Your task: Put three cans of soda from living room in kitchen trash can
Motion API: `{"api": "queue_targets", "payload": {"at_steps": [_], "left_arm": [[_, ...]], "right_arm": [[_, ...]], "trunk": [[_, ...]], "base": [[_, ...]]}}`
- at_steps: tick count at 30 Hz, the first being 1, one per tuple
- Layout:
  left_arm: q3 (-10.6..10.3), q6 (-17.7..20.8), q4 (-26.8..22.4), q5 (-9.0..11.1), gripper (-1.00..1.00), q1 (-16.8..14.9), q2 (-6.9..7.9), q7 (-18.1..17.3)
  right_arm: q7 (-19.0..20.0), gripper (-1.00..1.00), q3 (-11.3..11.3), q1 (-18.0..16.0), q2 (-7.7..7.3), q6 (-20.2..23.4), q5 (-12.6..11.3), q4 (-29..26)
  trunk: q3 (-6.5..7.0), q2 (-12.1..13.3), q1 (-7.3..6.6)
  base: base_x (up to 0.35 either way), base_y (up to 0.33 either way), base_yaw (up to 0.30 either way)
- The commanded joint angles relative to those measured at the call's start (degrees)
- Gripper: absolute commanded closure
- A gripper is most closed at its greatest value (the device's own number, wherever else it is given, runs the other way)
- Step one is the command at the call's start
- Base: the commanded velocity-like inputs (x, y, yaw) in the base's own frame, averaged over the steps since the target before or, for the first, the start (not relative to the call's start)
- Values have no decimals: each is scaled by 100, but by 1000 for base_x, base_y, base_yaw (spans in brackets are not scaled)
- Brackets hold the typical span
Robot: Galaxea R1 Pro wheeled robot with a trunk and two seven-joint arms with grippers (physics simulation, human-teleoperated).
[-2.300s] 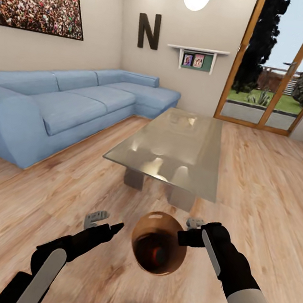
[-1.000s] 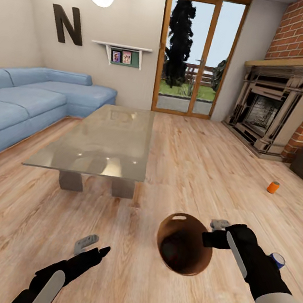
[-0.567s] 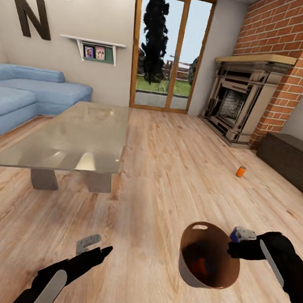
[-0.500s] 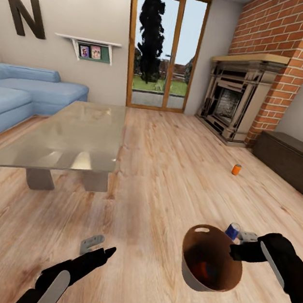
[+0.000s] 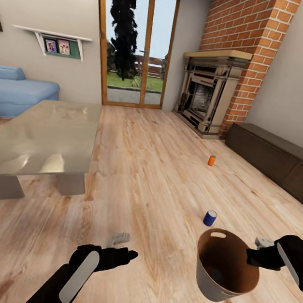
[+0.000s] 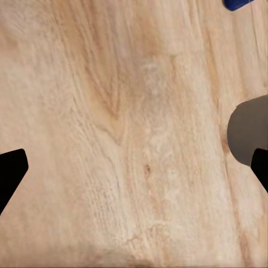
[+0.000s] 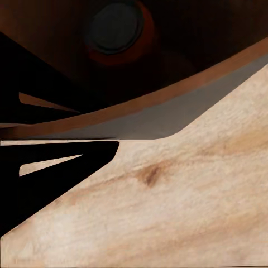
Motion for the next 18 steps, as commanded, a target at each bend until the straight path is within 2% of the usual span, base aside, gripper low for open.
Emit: {"api": "queue_targets", "payload": {"at_steps": [1, 4, 8, 9, 12, 18], "left_arm": [[-5, 0, 8, -3, -100, 1, -1, 4], [-14, 1, 18, -6, -100, 2, -2, 8], [-42, 2, -3, -8, -100, 9, -7, 41], [-132, 2, -4, -10, -100, 10, -5, 49], [-414, -8, -4, -27, -100, 11, -3, 66], [-521, -142, 19, -35, -100, 11, 6, 72]], "right_arm": [[39, 100, -4, -93, -16, 13, -60, 149], [44, 100, 1, -224, -41, 13, -47, 389], [81, 100, 41, -266, -48, -685, -32, 507], [85, 100, 40, -264, -50, -730, -31, 512], [85, 100, 44, -258, -51, -770, -27, 513], [74, 100, 74, -256, -39, -736, -30, 514]], "trunk": [[1, 0, 0], [1, 0, 0], [1, 0, 0], [1, 0, 0], [1, 0, 0], [0, 0, 0]], "base": [[238, -101, -299], [277, -134, -279], [308, -171, -74], [313, -190, -13], [310, -200, -6], [303, -208, -152]]}}
